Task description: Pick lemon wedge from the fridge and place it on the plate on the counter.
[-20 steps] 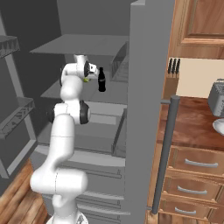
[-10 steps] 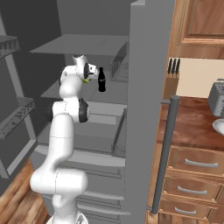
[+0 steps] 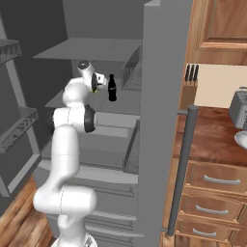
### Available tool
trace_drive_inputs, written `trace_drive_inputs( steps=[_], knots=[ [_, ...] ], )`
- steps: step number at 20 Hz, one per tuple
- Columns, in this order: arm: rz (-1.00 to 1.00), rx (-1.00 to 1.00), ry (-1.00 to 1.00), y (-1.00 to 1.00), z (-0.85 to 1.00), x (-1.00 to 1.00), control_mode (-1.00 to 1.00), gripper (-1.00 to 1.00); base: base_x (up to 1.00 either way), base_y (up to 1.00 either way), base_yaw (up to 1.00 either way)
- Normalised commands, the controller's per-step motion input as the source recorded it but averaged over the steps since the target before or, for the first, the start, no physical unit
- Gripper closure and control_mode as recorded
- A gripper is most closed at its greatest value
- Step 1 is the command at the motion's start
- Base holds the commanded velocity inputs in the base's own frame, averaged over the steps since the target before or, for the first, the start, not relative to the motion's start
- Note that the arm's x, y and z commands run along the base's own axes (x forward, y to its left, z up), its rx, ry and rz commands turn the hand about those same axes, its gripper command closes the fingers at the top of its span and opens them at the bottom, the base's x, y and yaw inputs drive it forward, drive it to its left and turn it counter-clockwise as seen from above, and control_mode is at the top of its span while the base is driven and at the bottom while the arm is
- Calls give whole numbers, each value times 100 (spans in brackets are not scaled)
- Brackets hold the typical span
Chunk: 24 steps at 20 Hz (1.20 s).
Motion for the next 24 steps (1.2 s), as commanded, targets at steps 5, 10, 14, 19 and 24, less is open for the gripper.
trace_drive_inputs(
  steps=[5,10,14,19,24],
  knots=[
    [0,0,0,6,-9,-54,-100,100,0,0,0],
    [0,0,0,6,0,-66,-100,100,0,0,0],
    [0,0,0,0,0,-72,-100,100,0,0,0],
    [0,0,0,0,0,-93,-100,100,0,0,0],
    [0,0,0,-8,0,-100,-100,100,0,0,0]
  ],
)
